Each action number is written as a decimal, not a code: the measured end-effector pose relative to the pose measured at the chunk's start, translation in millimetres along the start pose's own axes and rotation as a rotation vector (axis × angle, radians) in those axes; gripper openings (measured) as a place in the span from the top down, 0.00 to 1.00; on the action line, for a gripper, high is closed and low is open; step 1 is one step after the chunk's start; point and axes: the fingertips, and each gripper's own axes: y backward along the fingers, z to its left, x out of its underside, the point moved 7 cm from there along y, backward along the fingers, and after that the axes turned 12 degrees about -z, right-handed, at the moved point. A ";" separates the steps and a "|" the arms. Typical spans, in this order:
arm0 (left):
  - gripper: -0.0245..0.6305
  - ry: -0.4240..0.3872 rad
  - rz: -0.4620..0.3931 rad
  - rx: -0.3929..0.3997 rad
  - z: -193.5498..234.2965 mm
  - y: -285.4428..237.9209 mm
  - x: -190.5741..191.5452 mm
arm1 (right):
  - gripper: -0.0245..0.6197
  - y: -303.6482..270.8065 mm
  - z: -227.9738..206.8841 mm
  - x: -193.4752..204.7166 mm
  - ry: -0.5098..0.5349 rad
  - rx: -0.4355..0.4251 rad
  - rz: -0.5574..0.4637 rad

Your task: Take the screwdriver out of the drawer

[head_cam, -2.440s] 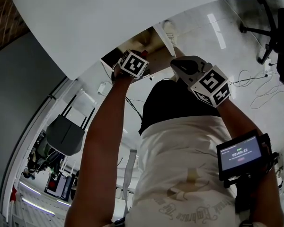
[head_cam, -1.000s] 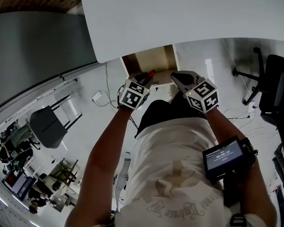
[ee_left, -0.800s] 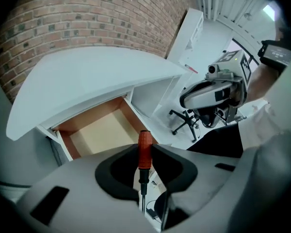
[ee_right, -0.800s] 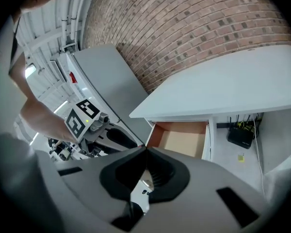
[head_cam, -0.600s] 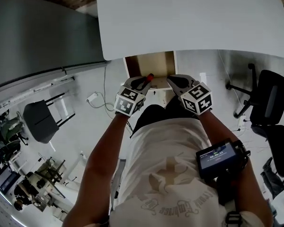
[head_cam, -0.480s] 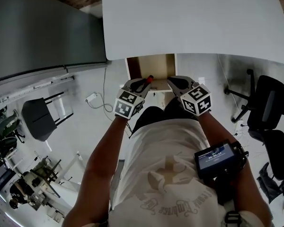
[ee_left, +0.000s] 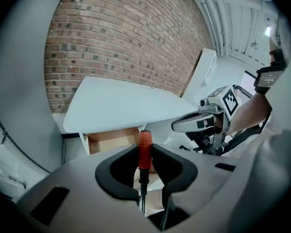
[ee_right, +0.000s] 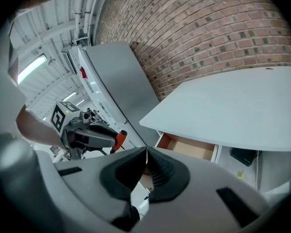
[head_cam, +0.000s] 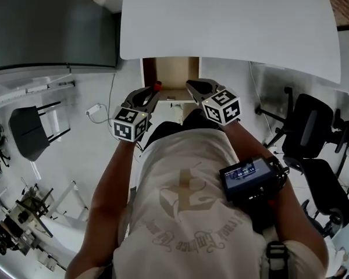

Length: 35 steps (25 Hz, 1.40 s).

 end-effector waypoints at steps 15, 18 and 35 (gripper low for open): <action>0.81 0.083 -0.239 -0.088 -17.6 66.9 -35.9 | 0.93 15.2 46.1 -41.7 0.081 -0.101 -0.043; 0.81 0.084 -0.279 -0.101 -16.6 79.9 -39.7 | 0.93 18.8 51.9 -48.9 0.077 -0.105 -0.077; 0.81 0.101 -0.396 -0.153 -18.2 133.2 -34.5 | 0.93 49.8 88.7 -55.7 0.155 -0.088 -0.133</action>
